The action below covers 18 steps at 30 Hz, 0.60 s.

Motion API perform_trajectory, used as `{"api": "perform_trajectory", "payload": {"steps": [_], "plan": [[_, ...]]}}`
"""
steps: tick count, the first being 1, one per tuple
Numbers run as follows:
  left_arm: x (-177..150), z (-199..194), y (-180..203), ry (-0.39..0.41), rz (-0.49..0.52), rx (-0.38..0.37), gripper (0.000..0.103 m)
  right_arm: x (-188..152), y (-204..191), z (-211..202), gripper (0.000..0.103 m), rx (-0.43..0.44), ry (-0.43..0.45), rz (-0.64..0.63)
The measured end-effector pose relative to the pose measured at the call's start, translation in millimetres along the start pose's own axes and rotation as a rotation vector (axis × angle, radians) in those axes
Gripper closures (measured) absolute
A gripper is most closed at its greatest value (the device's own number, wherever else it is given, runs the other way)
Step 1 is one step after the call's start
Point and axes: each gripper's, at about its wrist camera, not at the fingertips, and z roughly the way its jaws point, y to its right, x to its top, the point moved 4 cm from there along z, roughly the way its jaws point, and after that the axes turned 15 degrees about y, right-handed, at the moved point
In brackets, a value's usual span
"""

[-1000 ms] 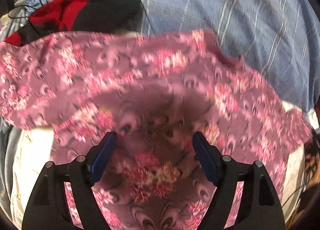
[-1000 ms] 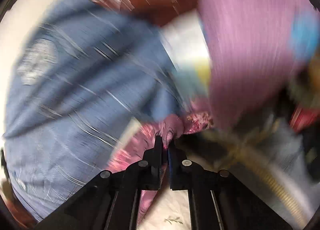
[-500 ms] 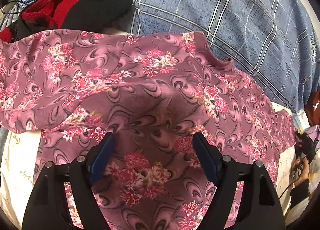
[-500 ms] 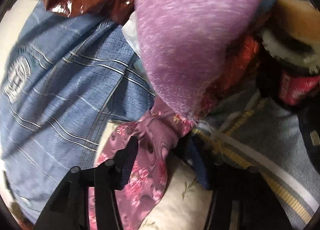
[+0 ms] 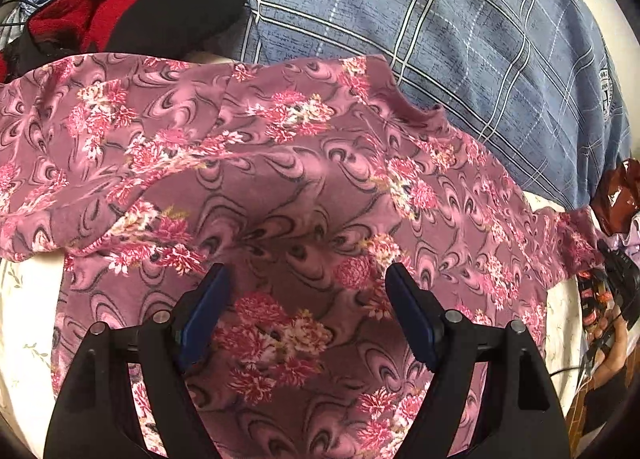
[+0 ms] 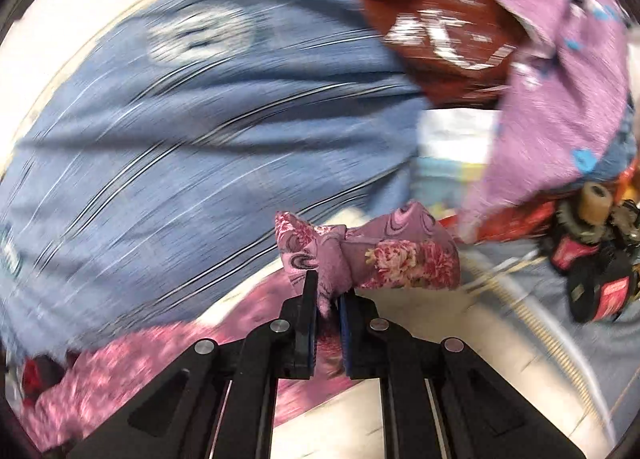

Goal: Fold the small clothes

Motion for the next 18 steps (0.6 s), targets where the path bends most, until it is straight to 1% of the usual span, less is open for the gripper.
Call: {"api": "perform_trajectory", "payload": {"steps": [1,2,6,9,13,18], "plan": [[-1,0,1,-0.006,0.000,-0.002,0.023,-7,-19,-3,0.094,0.030,-0.013,-0.016],[0,-1,0,-0.011,-0.004,-0.003,0.023,-15,-26,-9,0.094,0.048,-0.023,-0.026],[1,1,-2,-0.025,-0.035,-0.027,0.023,-51,-99,-15,0.094,0.162,-0.098,-0.069],[4,-4,-10,-0.031,-0.058,-0.034,0.023,-77,-145,-20,0.094,0.246,-0.155,-0.096],[7,0,-15,-0.042,-0.080,-0.026,0.023,-120,-219,-25,0.094,0.354,-0.239,-0.149],[18,-4,-28,-0.038,-0.109,-0.022,0.023,-165,-288,-35,0.094,0.457,-0.306,-0.186]]}}
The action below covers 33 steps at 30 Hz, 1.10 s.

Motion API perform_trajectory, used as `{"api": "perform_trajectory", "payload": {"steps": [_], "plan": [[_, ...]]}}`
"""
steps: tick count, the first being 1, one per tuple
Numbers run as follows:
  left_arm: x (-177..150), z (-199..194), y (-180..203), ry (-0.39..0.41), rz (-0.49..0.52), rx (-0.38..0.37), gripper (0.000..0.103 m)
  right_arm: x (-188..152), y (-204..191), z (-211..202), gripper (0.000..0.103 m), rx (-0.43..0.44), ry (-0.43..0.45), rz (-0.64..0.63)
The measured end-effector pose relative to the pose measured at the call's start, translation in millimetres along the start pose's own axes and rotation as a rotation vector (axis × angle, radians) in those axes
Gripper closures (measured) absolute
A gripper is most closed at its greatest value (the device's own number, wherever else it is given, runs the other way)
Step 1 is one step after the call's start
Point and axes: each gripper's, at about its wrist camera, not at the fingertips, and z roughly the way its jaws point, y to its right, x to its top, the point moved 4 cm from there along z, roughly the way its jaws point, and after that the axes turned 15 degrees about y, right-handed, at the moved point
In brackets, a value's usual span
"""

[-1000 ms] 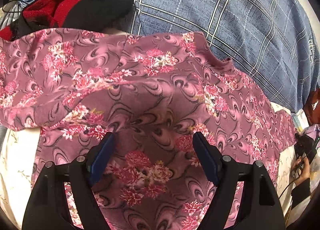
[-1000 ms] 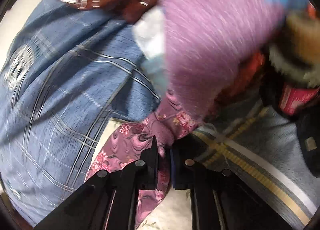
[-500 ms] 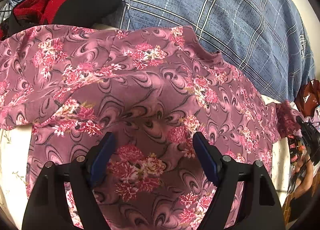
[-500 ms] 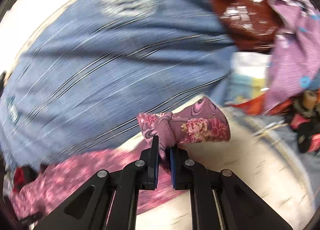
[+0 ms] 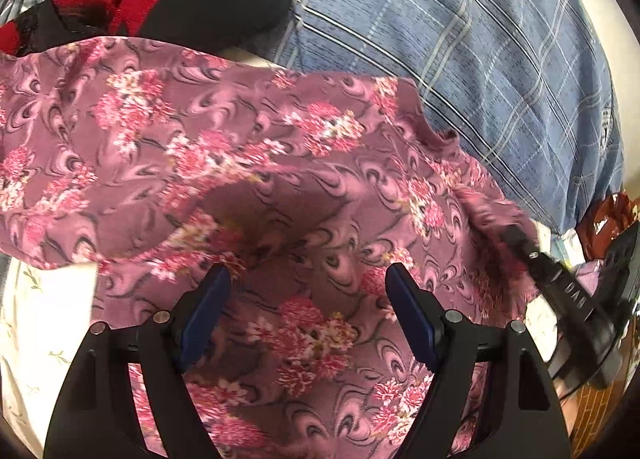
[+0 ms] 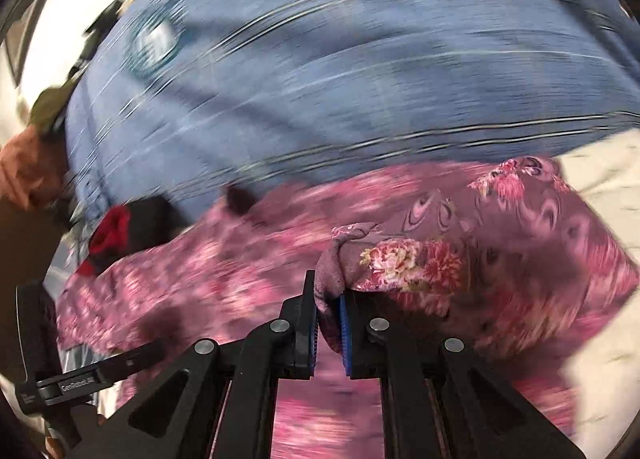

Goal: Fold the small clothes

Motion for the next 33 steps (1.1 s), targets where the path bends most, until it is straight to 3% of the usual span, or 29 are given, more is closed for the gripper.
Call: {"api": "perform_trajectory", "payload": {"steps": [3,6,11,13,18,23,27,28,30,31,33], "plan": [[11,-7,-8,0.021,-0.029,-0.003,0.023,-17,-45,17,0.093,0.039,-0.028,-0.055],[20,-13,-17,0.045,-0.054,-0.002,0.023,-31,-75,30,0.086,0.070,-0.059,-0.085],[24,-11,-24,0.037,-0.103,-0.018,0.023,-61,-102,44,0.056,0.122,-0.156,-0.103],[23,-8,-24,0.028,-0.104,-0.017,0.023,-67,-99,40,0.055,0.143,-0.194,-0.092],[12,3,-7,-0.020,-0.076,-0.059,0.023,-59,-54,-10,0.053,0.176,-0.158,0.007],[-6,25,25,-0.108,-0.090,-0.155,0.023,-56,37,-59,0.050,0.071,-0.087,0.172],[6,40,48,-0.104,-0.116,-0.171,0.023,-56,111,-79,0.050,0.002,-0.022,0.394],[12,44,54,-0.096,-0.129,-0.185,0.025,-55,125,-81,0.051,0.017,-0.006,0.465],[24,51,65,-0.074,-0.133,-0.173,0.061,-52,139,-78,0.052,0.050,0.033,0.562],[28,55,70,-0.082,-0.119,-0.155,0.093,-50,143,-76,0.052,0.053,0.049,0.586],[35,55,73,-0.082,-0.122,-0.127,0.098,-46,152,-71,0.054,0.049,0.091,0.658]]}}
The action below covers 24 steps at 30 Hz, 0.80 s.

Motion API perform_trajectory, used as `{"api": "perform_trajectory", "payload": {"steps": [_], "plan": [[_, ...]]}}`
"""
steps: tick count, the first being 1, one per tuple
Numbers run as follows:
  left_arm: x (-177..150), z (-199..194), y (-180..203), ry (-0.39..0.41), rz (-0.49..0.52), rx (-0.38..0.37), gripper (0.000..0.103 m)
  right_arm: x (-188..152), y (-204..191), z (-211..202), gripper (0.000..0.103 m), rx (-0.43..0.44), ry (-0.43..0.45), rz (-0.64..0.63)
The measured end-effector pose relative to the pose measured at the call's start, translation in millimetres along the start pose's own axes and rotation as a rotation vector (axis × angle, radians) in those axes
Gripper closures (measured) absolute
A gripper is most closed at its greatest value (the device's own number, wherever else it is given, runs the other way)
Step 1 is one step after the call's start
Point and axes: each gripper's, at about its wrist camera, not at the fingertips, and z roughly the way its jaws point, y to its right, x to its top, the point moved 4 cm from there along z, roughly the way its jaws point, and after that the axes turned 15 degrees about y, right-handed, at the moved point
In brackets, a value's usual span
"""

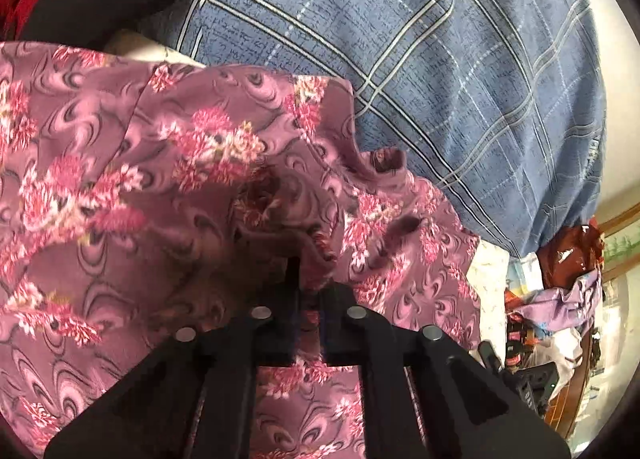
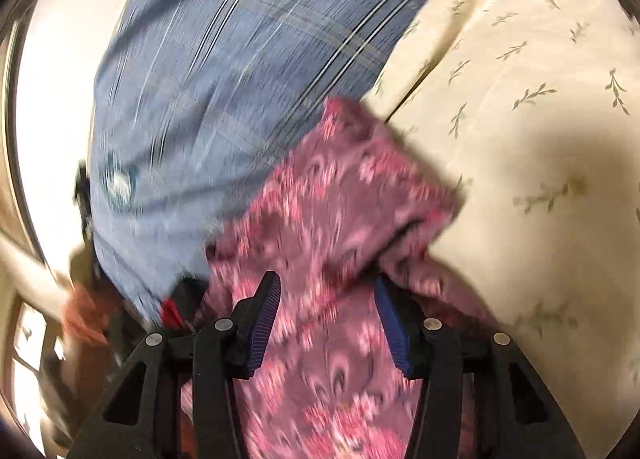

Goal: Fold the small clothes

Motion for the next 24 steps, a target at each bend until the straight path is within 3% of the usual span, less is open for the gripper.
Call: {"api": "perform_trajectory", "payload": {"steps": [1,3,6,8,10,12,14,16,18,19,20,22,24], "plan": [[4,-5,-1,0.020,-0.003,0.017,0.098,6,5,4,0.061,-0.002,0.025,0.062],[9,-23,-3,0.065,-0.014,0.021,0.098,15,8,9,0.101,-0.024,0.027,0.104],[3,-48,-15,0.097,-0.032,0.013,0.098,29,-1,-10,0.099,0.054,0.096,0.103],[-8,-46,-26,0.079,-0.021,0.053,0.098,25,-4,-22,0.099,0.078,0.093,0.067],[-20,-31,-41,0.036,-0.006,0.139,0.098,7,6,-15,0.099,0.032,0.002,0.043],[-29,-26,-51,0.002,-0.066,0.119,0.097,-8,18,-8,0.101,-0.029,-0.074,0.008],[-26,-38,-52,0.024,-0.078,0.087,0.095,-8,10,-22,0.090,-0.034,-0.071,-0.053],[-22,-54,-47,0.076,-0.036,0.075,0.093,4,-7,-44,0.090,-0.007,-0.029,-0.112],[-13,-65,-40,0.110,0.000,0.051,0.069,21,-22,-56,0.086,0.010,0.036,-0.165],[-9,-67,-39,0.118,0.002,0.044,0.042,34,-31,-57,0.072,0.025,0.075,-0.204],[-4,-68,-37,0.127,0.000,0.034,0.031,43,-38,-52,0.057,0.028,0.088,-0.231],[3,-61,-36,0.125,0.010,0.026,0.031,59,-43,-28,0.054,0.002,0.074,-0.249],[4,-43,-33,0.061,0.018,0.018,0.031,68,-44,3,0.054,-0.030,0.036,-0.252]]}}
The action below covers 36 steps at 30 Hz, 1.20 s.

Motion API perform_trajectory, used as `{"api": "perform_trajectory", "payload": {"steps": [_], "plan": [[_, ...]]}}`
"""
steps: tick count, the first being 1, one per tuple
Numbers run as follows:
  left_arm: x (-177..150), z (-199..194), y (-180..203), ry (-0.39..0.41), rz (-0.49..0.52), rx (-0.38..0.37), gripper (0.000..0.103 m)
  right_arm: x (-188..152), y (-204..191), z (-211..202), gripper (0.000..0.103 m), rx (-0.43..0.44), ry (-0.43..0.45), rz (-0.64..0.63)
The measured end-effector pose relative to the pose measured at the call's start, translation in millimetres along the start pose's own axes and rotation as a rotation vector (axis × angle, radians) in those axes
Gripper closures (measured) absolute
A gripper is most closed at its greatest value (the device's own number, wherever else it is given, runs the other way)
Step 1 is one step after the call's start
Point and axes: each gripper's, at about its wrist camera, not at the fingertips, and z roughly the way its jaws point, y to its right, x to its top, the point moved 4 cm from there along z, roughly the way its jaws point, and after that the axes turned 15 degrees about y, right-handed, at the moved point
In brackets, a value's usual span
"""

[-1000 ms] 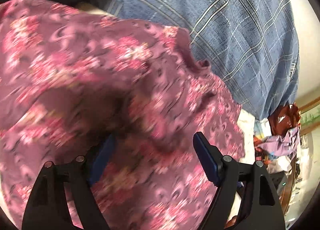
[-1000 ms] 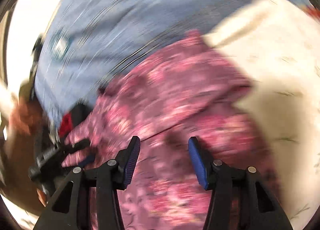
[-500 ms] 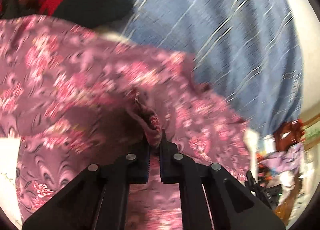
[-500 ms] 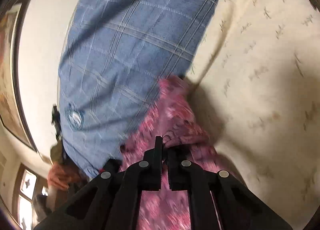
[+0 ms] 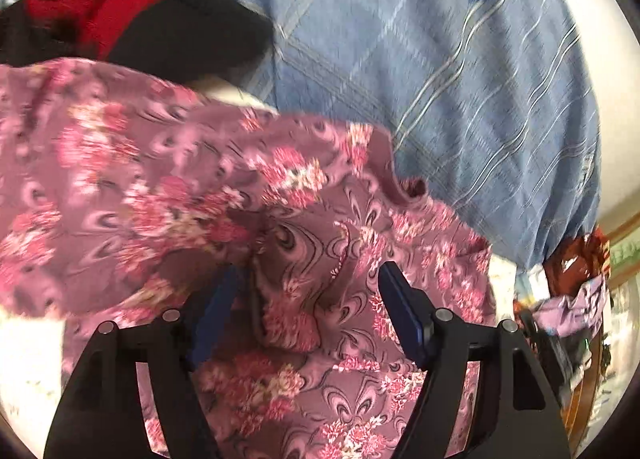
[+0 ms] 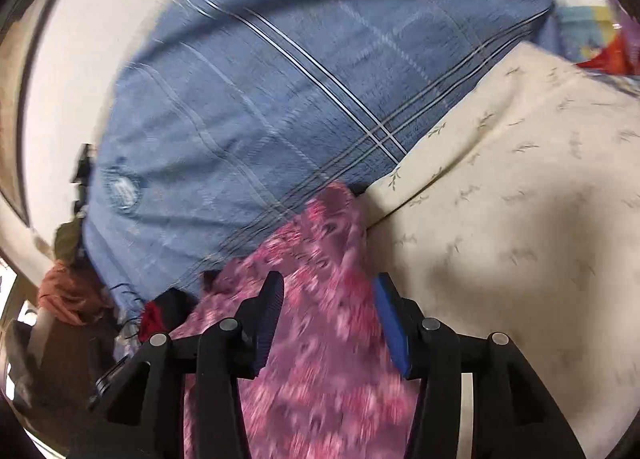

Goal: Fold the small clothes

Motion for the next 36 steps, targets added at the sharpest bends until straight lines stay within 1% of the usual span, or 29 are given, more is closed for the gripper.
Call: {"api": "perform_trajectory", "payload": {"steps": [1,3,4,5,6,7,8,9,10,11,12,13,14,15,16,17,18,19,21,22,23,25,27,28,29,30,32,34,36], "plan": [[-1,9,3,-0.038,-0.002,-0.010,0.031,1,2,19,0.054,-0.020,-0.032,-0.013],[-6,24,5,-0.080,0.013,-0.006,0.031,2,9,42,0.054,-0.083,-0.048,-0.042],[-6,28,7,-0.083,0.028,-0.001,0.041,2,13,54,0.054,-0.095,-0.061,-0.049],[-6,30,13,-0.069,0.064,0.011,0.078,0,18,60,0.054,-0.102,-0.065,-0.047],[-5,31,16,-0.058,0.095,0.025,0.098,0,19,69,0.056,-0.106,-0.078,-0.048],[-2,27,19,-0.035,0.112,0.037,0.099,0,19,78,0.082,-0.107,-0.104,-0.056],[3,18,19,0.012,0.107,0.036,0.099,2,19,80,0.098,-0.083,-0.110,-0.062],[11,7,19,0.075,0.101,0.033,0.099,8,15,78,0.098,-0.053,-0.091,-0.066],[18,-4,16,0.141,0.101,0.048,0.099,16,11,71,0.098,-0.013,-0.043,-0.067],[22,-9,13,0.178,0.108,0.076,0.098,22,11,67,0.098,-0.005,-0.010,-0.070],[24,-8,7,0.196,0.120,0.122,0.098,24,16,68,0.098,-0.029,0.003,-0.076],[22,-1,-1,0.178,0.128,0.170,0.098,19,29,78,0.098,-0.086,-0.048,-0.083],[18,12,-12,0.127,0.146,0.251,0.098,13,38,86,0.098,-0.135,-0.096,-0.091],[13,19,-19,0.086,0.154,0.268,0.098,6,49,92,0.098,-0.207,-0.150,-0.106],[8,23,-24,0.054,0.148,0.256,0.098,4,56,89,0.100,-0.216,-0.162,-0.093],[5,20,-27,0.047,0.134,0.233,0.097,7,56,80,0.092,-0.200,-0.134,-0.078],[5,13,-29,0.058,0.120,0.211,0.097,13,53,67,0.092,-0.187,-0.086,-0.068],[7,4,-29,0.078,0.101,0.202,0.097,18,44,51,0.092,-0.130,-0.038,-0.060],[11,-16,-26,0.125,0.057,0.161,0.096,20,25,30,0.091,-0.017,-0.011,-0.066],[13,-22,-23,0.145,0.048,0.147,0.089,16,13,20,0.087,0.034,-0.018,-0.082],[13,-28,-18,0.167,0.045,0.136,0.075,11,8,15,0.083,0.060,-0.026,-0.092],[9,-29,-10,0.179,0.054,0.124,0.056,-11,1,5,0.080,0.101,-0.067,-0.107],[2,-18,-8,0.159,0.105,0.167,0.054,-30,6,5,0.080,0.082,-0.121,-0.113],[-2,-7,-11,0.128,0.128,0.206,0.055,-46,16,11,0.080,-0.002,-0.164,-0.147],[-7,9,-20,0.077,0.142,0.262,0.054,-58,25,12,0.088,-0.043,-0.176,-0.165],[-7,18,-23,0.040,0.138,0.282,0.054,-62,26,4,0.088,-0.018,-0.113,-0.174],[-8,17,-28,0.063,0.141,0.270,0.053,-61,25,0,0.088,-0.023,-0.117,-0.179],[-8,15,-28,0.035,0.130,0.275,0.053,-64,24,-1,0.088,-0.034,-0.110,-0.199],[-9,9,-31,0.019,0.096,0.254,0.053,-63,20,1,0.087,-0.041,-0.097,-0.219]]}}
